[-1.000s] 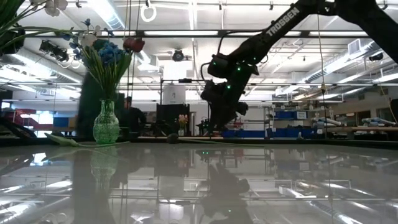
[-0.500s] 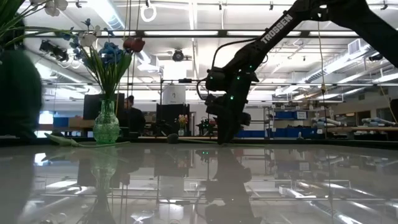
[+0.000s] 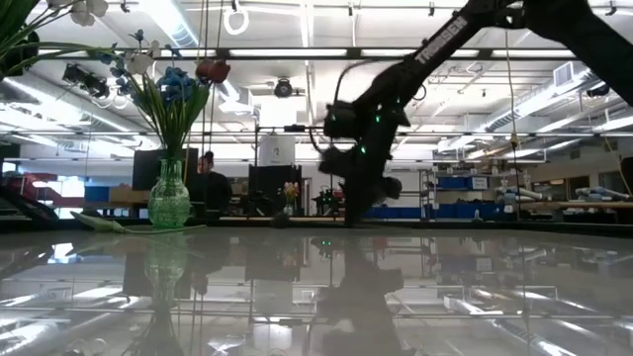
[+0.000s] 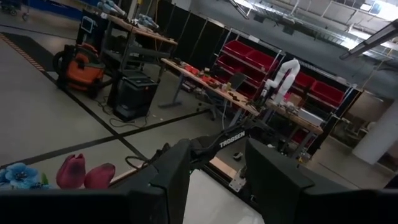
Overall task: Sort flowers into vase by color
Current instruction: Put the right black tulip into the red vase
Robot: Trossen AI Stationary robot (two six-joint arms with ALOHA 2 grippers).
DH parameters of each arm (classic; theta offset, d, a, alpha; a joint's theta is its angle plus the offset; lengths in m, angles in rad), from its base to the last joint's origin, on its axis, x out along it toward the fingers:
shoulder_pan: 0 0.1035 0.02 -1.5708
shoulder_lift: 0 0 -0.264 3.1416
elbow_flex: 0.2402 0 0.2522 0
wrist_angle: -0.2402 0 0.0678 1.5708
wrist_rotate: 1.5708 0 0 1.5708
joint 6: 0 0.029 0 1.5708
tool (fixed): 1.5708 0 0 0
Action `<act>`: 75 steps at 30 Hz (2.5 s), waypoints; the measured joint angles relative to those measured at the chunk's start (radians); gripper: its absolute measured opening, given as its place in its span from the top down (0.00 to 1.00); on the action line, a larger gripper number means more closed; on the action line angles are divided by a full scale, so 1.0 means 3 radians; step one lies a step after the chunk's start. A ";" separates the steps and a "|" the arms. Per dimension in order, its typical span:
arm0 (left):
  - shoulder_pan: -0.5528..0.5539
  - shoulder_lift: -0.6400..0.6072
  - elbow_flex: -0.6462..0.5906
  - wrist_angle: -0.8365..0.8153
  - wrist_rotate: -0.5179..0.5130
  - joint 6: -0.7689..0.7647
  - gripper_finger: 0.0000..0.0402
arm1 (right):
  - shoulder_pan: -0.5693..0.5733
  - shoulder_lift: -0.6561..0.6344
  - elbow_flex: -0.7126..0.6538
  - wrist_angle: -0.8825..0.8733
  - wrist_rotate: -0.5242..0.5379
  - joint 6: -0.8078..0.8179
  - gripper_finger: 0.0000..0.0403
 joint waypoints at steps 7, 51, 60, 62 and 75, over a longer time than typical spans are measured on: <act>-0.0001 -0.0001 0.0000 -0.0010 0.0385 -0.0001 0.60 | 0.0352 -0.0652 0.0003 0.0173 0.0076 0.0678 0.99; 0.1400 0.1331 0.0001 0.1945 0.1876 0.1659 0.45 | 0.2327 -0.1326 0.0008 0.2605 0.1047 -0.0170 1.00; 0.1424 0.1370 0.0000 0.2117 0.1995 0.1654 0.51 | 0.2257 -0.1330 0.0008 0.2780 0.1000 -0.0195 1.00; 0.1426 0.1369 0.0000 0.2163 0.1995 0.1653 0.51 | 0.2239 -0.1330 0.0008 0.2779 0.1000 -0.0194 1.00; 0.1461 0.1367 0.0000 0.2162 0.1794 0.1562 0.51 | 0.2125 -0.1330 0.0008 0.2781 0.0826 -0.0219 1.00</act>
